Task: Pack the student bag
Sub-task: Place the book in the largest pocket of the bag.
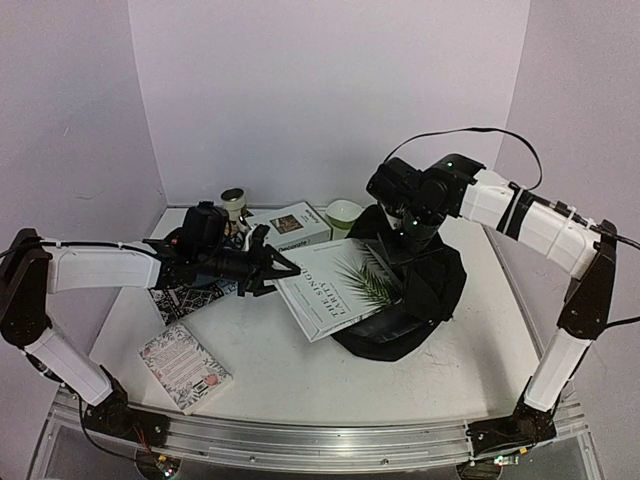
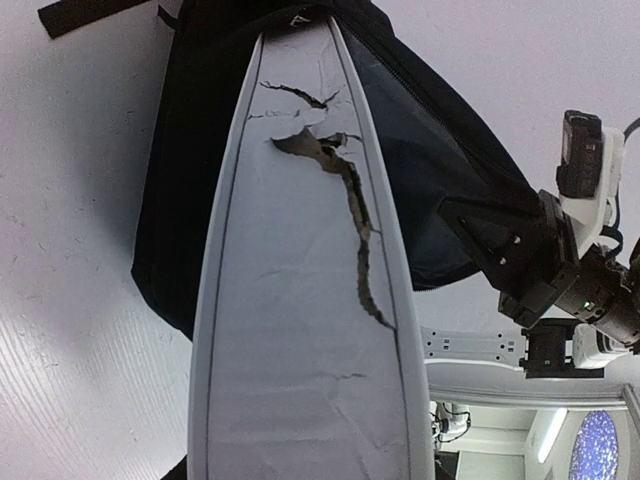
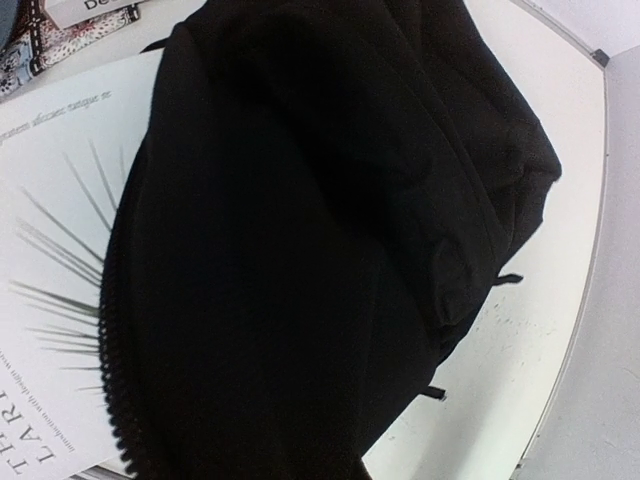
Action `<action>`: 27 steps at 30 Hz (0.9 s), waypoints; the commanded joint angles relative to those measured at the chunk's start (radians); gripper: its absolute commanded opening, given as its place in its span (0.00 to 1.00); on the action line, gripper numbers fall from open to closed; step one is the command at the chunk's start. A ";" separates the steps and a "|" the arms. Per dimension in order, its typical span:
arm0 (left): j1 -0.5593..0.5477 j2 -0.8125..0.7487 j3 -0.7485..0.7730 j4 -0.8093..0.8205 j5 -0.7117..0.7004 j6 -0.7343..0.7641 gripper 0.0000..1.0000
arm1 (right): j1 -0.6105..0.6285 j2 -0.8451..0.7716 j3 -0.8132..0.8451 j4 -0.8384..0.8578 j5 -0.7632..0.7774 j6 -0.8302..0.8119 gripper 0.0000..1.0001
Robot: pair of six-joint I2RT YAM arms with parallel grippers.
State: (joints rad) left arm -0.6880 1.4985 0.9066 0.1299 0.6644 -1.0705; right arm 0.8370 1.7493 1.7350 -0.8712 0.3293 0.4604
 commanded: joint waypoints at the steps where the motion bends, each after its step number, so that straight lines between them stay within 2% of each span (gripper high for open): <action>1: 0.030 0.022 0.063 0.014 -0.134 0.011 0.15 | 0.009 -0.041 0.102 -0.056 -0.017 0.015 0.00; 13: -0.039 0.055 0.068 0.040 -0.195 -0.036 0.15 | 0.009 0.090 0.285 -0.020 -0.041 -0.027 0.00; 16: -0.041 0.065 0.084 0.058 -0.210 -0.047 0.15 | 0.009 0.094 0.278 -0.004 -0.055 -0.031 0.00; 23: -0.060 0.131 0.117 0.173 -0.147 -0.104 0.15 | 0.009 0.067 0.214 0.035 -0.097 -0.023 0.00; 27: -0.092 0.158 0.129 0.219 -0.169 -0.134 0.15 | 0.009 0.044 0.183 0.057 -0.112 -0.011 0.00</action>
State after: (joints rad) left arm -0.7566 1.6368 0.9696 0.2132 0.5253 -1.1580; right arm 0.8410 1.8622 1.9355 -0.8559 0.2260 0.4408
